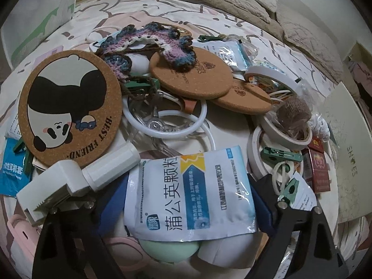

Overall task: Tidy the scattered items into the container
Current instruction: 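Close the left tool on the blue-and-white sachet while the right tool hovers over the clear case, then close the right tool on the clear NAIL STUDIO case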

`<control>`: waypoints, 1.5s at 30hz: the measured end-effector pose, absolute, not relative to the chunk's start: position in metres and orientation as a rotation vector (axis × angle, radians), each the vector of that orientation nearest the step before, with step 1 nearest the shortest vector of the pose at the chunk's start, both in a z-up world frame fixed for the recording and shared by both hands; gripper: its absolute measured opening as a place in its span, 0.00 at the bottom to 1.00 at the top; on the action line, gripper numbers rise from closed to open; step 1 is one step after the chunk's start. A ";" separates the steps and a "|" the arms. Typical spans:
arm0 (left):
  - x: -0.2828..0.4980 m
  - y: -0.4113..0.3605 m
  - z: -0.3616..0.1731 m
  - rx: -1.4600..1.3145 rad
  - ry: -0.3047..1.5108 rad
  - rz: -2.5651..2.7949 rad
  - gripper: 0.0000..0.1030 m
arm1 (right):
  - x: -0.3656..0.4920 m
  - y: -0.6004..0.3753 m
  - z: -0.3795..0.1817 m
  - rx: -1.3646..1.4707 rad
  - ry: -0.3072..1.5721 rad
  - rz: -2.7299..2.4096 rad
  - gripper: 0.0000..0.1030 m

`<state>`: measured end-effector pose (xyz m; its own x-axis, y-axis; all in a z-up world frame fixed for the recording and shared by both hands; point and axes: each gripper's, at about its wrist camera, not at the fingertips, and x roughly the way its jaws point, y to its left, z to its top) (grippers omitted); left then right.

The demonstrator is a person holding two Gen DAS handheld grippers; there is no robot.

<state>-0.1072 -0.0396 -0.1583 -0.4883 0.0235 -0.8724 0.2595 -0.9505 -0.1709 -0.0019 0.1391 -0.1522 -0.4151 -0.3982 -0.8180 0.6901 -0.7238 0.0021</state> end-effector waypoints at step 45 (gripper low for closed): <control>-0.091 -0.033 -0.124 1.347 0.399 -2.732 0.77 | -0.024 0.163 -0.129 1.058 0.164 -2.228 0.71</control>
<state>-0.0908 -0.0327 -0.1244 -0.6136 0.0516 -0.7879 0.1757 -0.9639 -0.2000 -0.0244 0.1634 -0.1294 -0.4571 -0.5091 -0.7293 0.6105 -0.7759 0.1590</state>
